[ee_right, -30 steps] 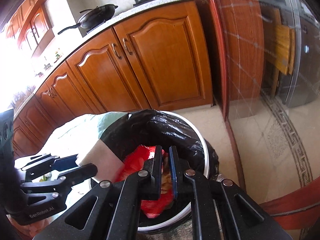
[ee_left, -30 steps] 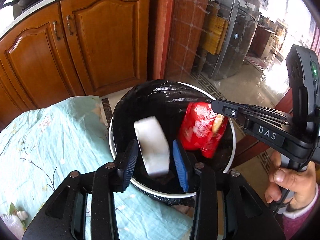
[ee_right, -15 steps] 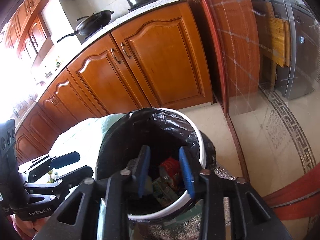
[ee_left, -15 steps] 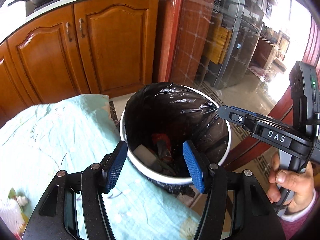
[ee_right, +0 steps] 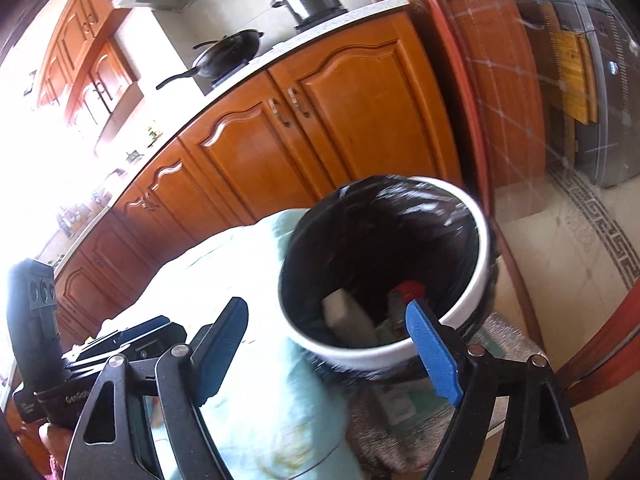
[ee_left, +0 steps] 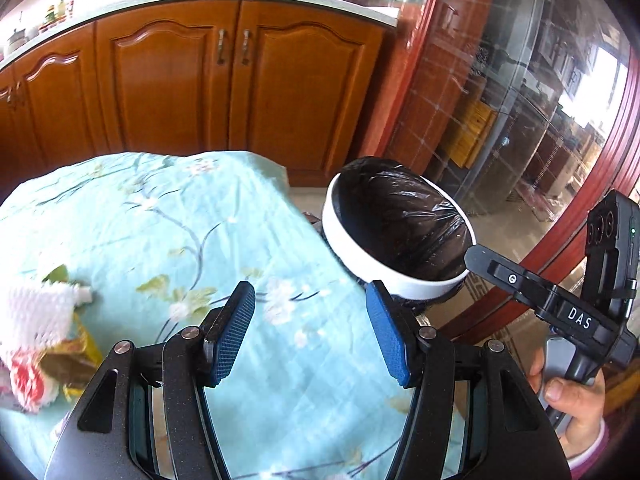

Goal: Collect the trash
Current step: 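Move both open tools back over the table toward the remaining trash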

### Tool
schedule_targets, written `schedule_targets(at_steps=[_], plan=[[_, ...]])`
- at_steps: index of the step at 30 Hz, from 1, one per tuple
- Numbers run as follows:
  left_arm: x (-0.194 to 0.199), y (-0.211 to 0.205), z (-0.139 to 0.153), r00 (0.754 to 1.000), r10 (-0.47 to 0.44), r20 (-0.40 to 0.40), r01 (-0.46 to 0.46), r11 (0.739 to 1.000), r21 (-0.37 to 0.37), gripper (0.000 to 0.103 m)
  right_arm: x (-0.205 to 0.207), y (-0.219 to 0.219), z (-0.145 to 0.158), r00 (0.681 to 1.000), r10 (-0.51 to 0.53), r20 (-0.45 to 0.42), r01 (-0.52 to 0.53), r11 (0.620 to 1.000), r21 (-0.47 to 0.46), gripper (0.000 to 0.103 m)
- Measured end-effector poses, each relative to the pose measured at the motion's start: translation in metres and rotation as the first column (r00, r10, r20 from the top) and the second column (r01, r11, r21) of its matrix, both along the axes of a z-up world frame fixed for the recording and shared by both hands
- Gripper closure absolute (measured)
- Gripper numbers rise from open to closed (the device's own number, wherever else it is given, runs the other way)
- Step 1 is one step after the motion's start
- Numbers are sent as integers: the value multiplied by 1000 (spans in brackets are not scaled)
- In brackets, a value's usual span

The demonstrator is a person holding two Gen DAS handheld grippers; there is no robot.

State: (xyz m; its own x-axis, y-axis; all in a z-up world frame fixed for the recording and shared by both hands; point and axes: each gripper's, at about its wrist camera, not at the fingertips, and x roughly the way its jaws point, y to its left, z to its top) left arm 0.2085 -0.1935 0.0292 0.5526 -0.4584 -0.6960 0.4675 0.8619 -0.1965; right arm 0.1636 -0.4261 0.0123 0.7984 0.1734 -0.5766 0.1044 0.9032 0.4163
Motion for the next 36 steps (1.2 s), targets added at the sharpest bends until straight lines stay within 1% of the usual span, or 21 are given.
schedule_targets(at_steps=[9, 20, 23, 30, 36], plan=[[-18, 58, -5, 995, 98, -14, -98, 995, -19, 45, -4, 51, -6, 997, 81, -14, -80, 997, 19, 20], [-37, 134, -1, 976, 219, 13, -219, 975, -30, 44, 1, 113, -11, 979, 200, -34, -200, 980, 13, 20], [-43, 155, -1, 968, 251, 15, -250, 967, -40, 45, 2, 127, -13, 973, 230, -36, -229, 973, 15, 20], [-51, 197, -5, 947, 322, 18, -321, 947, -26, 45, 3, 165, -15, 951, 306, -44, -306, 952, 13, 20], [-52, 229, -8, 921, 389, 16, -388, 921, -28, 45, 3, 201, -17, 925, 376, -51, -376, 926, 6, 20]])
